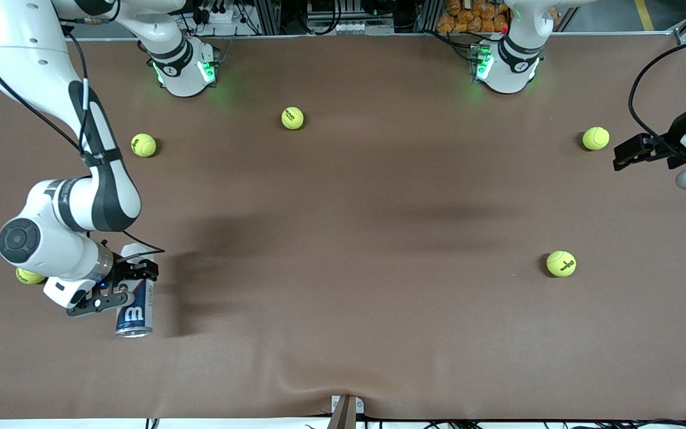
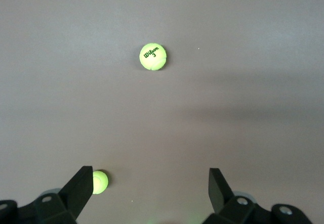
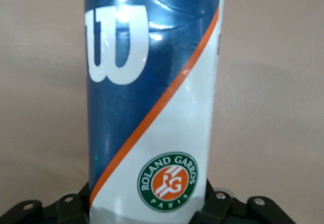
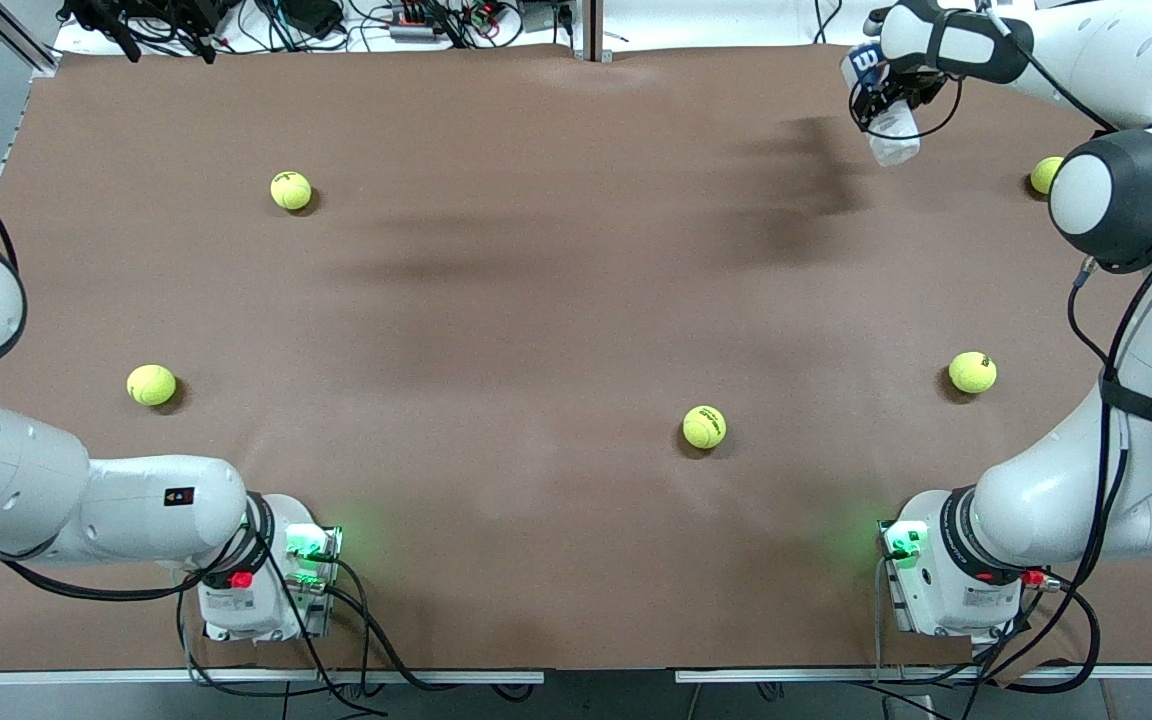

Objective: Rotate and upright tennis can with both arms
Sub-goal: 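Lift the can with the right gripper and carry it to mid-table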

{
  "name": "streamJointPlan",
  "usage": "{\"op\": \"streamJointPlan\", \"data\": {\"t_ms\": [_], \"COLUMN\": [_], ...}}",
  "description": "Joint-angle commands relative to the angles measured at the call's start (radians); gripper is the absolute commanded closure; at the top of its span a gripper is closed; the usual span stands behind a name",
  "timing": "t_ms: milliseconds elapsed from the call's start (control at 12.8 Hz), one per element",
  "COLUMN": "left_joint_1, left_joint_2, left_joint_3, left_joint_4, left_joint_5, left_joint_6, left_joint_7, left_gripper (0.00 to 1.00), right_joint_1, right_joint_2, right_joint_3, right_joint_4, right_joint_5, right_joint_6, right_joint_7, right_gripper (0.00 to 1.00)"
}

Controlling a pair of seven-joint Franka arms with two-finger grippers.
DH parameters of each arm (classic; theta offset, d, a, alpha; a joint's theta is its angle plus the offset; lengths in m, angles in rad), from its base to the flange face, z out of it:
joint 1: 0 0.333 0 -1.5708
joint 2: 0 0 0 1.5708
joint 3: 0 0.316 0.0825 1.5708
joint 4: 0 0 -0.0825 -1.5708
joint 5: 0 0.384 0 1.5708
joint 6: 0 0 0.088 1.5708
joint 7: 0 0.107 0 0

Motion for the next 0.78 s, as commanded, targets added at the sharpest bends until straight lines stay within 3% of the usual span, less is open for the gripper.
{"op": "streamJointPlan", "data": {"t_ms": [0,704], "left_joint_1": [0.008,0.008], "left_joint_2": [0.014,0.026], "left_joint_3": [-0.004,-0.004], "left_joint_4": [0.008,0.023], "left_joint_5": [-0.009,-0.012], "left_joint_6": [0.017,0.079], "left_joint_7": [0.019,0.020], "left_gripper": [0.00,0.00], "right_joint_1": [0.047,0.337], "right_joint_2": [-0.040,-0.046], "right_joint_3": [0.004,0.004], "right_joint_4": [-0.001,0.059], "right_joint_5": [-0.003,-0.002], "right_joint_6": [-0.009,-0.006], "right_joint_7": [-0.068,-0.128], "right_gripper": [0.26,0.26]}}
